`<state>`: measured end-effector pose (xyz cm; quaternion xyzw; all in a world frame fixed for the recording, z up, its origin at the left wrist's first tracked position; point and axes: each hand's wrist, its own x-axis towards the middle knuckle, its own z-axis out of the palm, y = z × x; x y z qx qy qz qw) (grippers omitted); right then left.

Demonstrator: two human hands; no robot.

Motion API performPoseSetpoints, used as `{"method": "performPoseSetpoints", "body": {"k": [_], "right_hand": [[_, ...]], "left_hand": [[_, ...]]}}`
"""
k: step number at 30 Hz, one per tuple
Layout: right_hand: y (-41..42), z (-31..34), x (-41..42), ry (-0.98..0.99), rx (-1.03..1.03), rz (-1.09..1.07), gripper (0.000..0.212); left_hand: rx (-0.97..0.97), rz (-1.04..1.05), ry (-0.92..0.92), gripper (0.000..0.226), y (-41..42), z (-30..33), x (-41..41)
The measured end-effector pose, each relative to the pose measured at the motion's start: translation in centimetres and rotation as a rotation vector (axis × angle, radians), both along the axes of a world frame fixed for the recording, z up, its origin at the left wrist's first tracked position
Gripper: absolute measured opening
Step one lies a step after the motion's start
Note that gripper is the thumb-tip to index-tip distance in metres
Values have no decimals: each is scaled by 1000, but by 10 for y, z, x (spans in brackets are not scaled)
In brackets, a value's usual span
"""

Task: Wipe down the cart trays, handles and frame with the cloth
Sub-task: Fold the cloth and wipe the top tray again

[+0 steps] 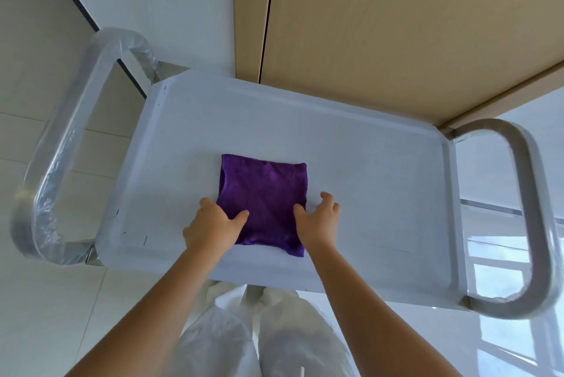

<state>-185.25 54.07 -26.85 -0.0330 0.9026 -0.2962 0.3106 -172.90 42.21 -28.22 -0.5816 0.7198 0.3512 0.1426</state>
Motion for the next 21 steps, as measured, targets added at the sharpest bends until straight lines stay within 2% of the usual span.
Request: {"method": "performPoseSetpoints", "body": {"k": [3, 6, 10, 12, 14, 16, 19, 21], "right_hand": [[-5, 3, -3, -151, 29, -16, 50], [-5, 2, 3, -242, 20, -53, 35], [-2, -1, 10, -277, -41, -99, 26], [4, 0, 11, -307, -118, -172, 29], [11, 0, 14, -311, -139, -154, 38], [16, -2, 20, -220, -40, 7, 49], [17, -1, 27, 162, 71, 307, 56], [13, 1, 28, 314, 66, 478, 63]], "left_hand": [[97, -20, 160, 41, -5, -4, 5], [129, 79, 294, 29, -3, 1, 5], [192, 266, 439, 30, -1, 6, 9], [219, 285, 471, 32, -6, 4, 19], [238, 238, 434, 37, -10, 0, 31], [240, 192, 396, 41, -9, -3, 41], [156, 54, 380, 50, -3, -3, 44], [64, 4, 390, 52, 0, -1, 45]]}}
